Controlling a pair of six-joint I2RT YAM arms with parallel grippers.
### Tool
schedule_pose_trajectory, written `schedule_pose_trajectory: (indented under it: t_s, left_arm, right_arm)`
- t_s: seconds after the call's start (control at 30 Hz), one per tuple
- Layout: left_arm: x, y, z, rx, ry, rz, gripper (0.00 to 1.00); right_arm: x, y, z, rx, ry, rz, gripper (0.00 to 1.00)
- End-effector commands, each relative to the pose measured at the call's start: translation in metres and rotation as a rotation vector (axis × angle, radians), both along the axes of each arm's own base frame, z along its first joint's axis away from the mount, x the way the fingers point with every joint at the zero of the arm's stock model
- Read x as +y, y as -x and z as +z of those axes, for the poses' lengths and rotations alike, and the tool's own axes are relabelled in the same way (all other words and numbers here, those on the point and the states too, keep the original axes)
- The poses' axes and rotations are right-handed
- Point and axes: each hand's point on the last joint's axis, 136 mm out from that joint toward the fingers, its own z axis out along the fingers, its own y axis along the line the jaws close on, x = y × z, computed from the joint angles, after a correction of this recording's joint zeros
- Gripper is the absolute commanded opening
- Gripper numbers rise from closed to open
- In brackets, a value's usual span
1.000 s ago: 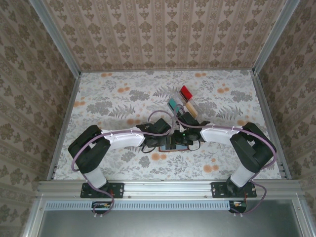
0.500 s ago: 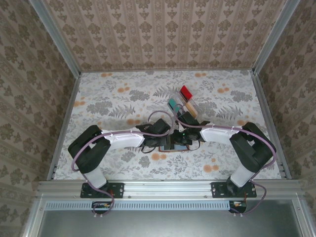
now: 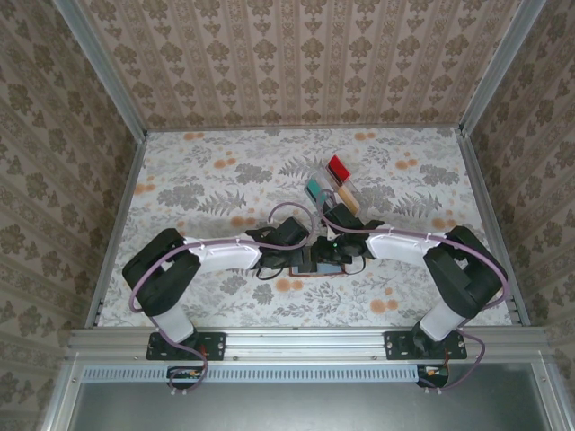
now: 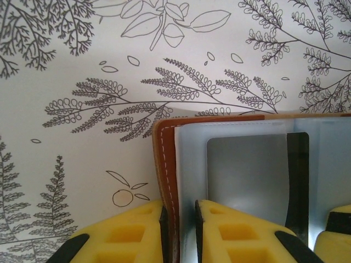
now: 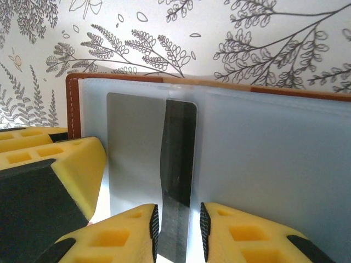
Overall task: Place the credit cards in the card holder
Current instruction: Insert the credit card into the card slot.
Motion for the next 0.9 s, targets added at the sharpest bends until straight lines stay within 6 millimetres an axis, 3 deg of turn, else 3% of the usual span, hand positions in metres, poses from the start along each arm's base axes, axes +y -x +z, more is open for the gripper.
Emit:
schedule_pose_trajectory:
  t_s: [0.0, 0.23, 0.43, 0.6, 0.87]
  left_arm:
    - [0.017, 0.011, -0.013, 0.046, -0.056, 0.009, 0.21]
    - [0.013, 0.011, -0.01, 0.041, -0.037, -0.002, 0.22]
    - [0.008, 0.01, -0.005, 0.03, -0.009, -0.01, 0.29]
    - [0.008, 0.009, -0.005, 0.029, -0.008, -0.012, 0.35]
    - [0.008, 0.01, -0.004, 0.026, 0.004, -0.013, 0.39]
  right_arm:
    - [-0.008, 0.002, -0.001, 0.008, 0.04, -0.018, 0.29]
    - [0.009, 0.003, -0.007, 0.044, -0.032, 0.012, 0.14]
    - [0.02, 0.002, -0.014, 0.068, -0.058, 0.042, 0.13]
    - [0.032, -0.001, -0.006, 0.055, -0.132, 0.053, 0.13]
    - [0.03, -0.007, -0.003, 0.029, -0.14, 0.015, 0.16]
